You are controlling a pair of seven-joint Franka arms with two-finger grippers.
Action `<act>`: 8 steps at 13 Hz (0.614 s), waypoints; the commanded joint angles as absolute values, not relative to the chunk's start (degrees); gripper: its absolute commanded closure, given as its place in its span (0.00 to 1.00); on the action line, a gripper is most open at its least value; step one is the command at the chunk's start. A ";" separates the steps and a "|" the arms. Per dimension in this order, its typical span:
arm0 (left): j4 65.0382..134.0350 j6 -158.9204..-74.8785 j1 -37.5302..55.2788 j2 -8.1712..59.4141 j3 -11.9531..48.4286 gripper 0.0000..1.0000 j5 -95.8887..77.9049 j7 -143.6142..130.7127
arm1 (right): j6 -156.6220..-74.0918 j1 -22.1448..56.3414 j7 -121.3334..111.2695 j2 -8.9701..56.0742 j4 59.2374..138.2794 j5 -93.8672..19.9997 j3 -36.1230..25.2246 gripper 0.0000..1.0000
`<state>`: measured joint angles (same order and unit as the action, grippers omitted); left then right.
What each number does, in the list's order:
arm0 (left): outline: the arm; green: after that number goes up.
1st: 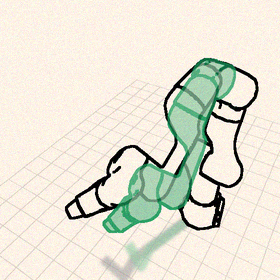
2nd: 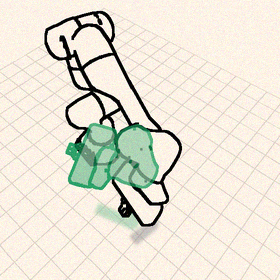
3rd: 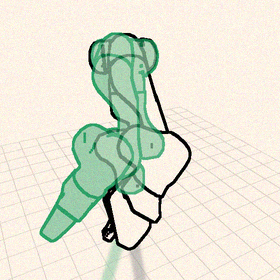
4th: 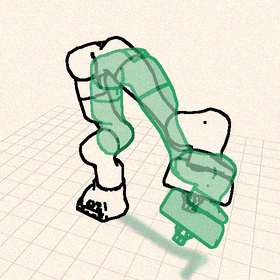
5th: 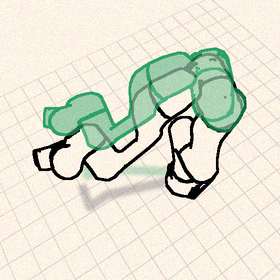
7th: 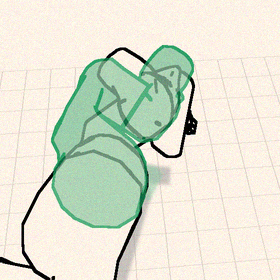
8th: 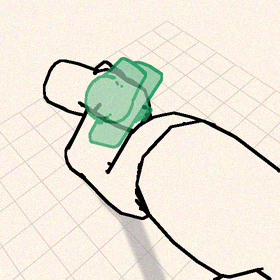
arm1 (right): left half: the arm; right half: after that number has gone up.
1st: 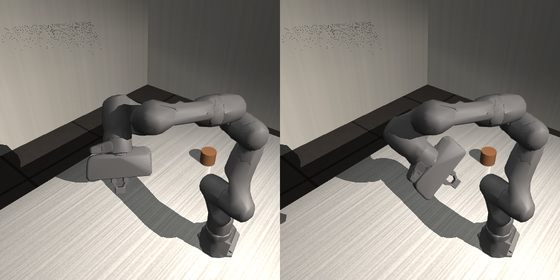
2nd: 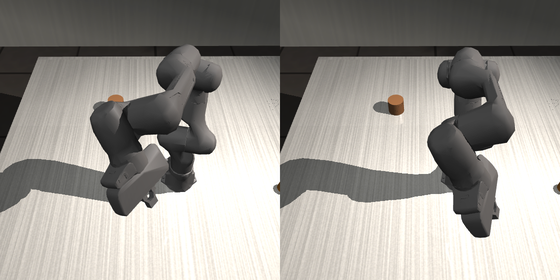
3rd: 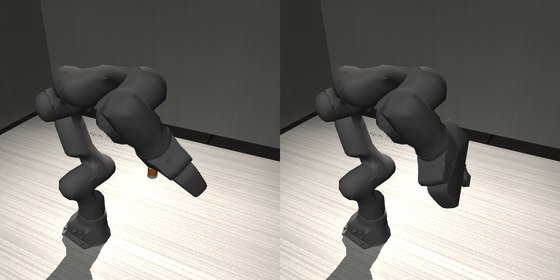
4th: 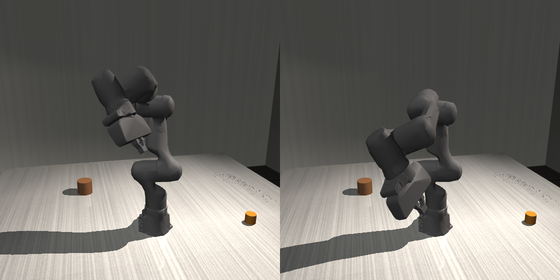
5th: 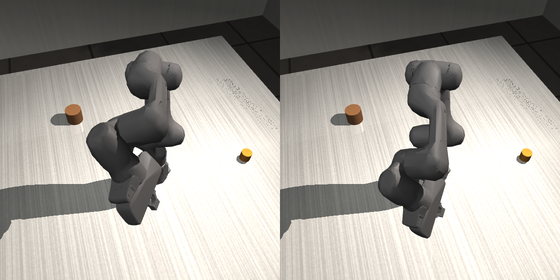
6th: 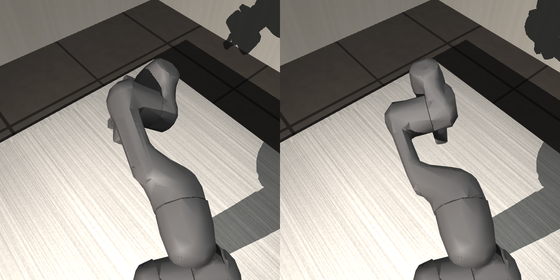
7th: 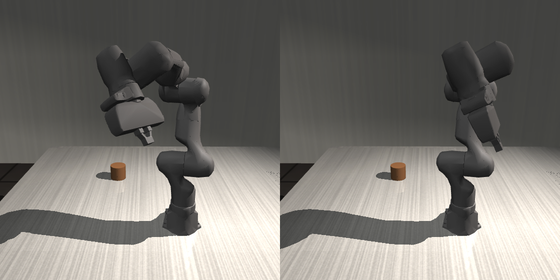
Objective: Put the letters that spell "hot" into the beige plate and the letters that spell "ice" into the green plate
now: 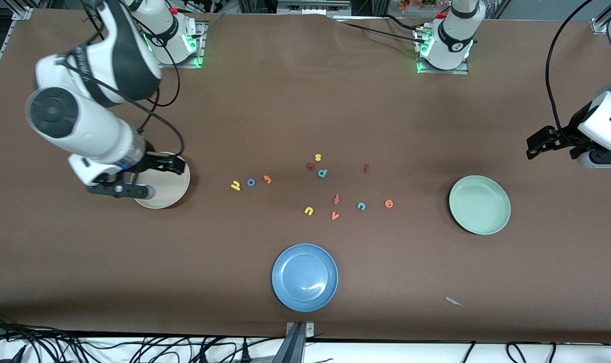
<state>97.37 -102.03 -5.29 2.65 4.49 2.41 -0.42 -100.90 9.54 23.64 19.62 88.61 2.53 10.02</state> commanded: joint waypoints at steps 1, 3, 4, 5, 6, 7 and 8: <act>98.79 -103.96 -5.01 2.02 4.39 0.00 1.67 1.05 | -101.34 12.82 23.39 21.52 88.59 2.37 10.02 0.00; 99.05 -104.94 -4.83 2.81 4.48 0.00 1.67 1.05 | -101.34 15.19 14.91 23.89 88.94 2.29 10.11 0.00; 99.14 -105.38 -4.75 2.99 4.48 0.00 1.67 0.97 | -101.34 15.81 8.33 25.47 88.95 2.20 10.11 0.00; 99.14 -105.73 -4.66 3.42 4.66 0.00 1.58 0.97 | -101.77 16.52 3.22 26.53 88.86 2.20 10.11 0.00; 99.14 -105.99 -4.57 4.21 4.75 0.00 1.50 0.97 | -103.17 17.05 0.12 28.11 89.03 2.20 10.11 0.00; 99.14 -106.78 -4.40 5.26 5.18 0.00 0.19 0.97 | -104.23 17.31 -3.04 29.26 89.12 2.20 10.11 0.00; 99.14 -106.96 -4.22 6.75 5.71 0.00 -0.09 0.97 | -105.63 17.49 -6.64 30.49 89.12 2.28 10.11 0.00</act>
